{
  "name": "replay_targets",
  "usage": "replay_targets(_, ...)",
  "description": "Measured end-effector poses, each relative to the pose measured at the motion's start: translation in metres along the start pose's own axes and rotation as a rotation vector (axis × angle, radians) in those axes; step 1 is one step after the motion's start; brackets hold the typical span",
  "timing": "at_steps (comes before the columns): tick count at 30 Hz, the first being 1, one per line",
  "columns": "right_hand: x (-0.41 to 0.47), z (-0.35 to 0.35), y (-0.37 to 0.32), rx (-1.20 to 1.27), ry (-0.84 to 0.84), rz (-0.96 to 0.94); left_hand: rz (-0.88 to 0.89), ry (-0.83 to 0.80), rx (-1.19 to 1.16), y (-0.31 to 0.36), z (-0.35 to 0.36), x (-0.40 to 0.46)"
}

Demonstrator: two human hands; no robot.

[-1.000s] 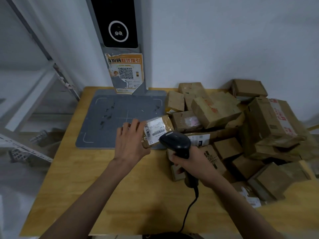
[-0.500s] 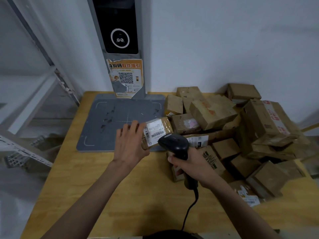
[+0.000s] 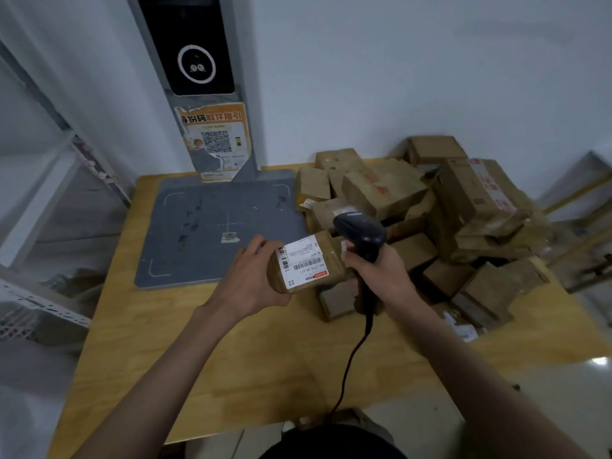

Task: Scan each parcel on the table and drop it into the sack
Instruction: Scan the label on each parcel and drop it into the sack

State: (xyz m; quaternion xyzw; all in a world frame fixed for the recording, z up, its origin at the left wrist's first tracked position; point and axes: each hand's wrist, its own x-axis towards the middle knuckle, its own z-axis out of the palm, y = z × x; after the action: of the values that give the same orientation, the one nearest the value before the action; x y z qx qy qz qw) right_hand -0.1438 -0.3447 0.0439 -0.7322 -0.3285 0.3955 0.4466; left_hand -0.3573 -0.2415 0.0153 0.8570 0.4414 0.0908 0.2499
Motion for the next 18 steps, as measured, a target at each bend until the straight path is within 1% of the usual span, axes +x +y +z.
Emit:
replay_targets(5, -0.034, -0.016, 0.026, -0.012, 0.075, 0.043, 0.101, -0.091, -0.076, 0.029, 0.018, -0.007)
replay_targets(9, -0.061, -0.044, 0.053, -0.054, 0.174, 0.098, 0.119, -0.159, -0.127, 0.063, 0.036, -0.007)
replay_targets(12, -0.084, -0.067, 0.069, -0.073, 0.239, 0.122, 0.163, -0.209, -0.122, 0.096, 0.053, -0.005)
replay_targets(15, -0.109, -0.097, 0.087, -0.002, 0.342, 0.16, 0.197, -0.262, -0.07, 0.133, 0.072, -0.003)
replay_targets(18, -0.138, -0.13, 0.11, 0.101, 0.397, 0.182, 0.221, -0.308, -0.015, 0.174, 0.097, -0.009)
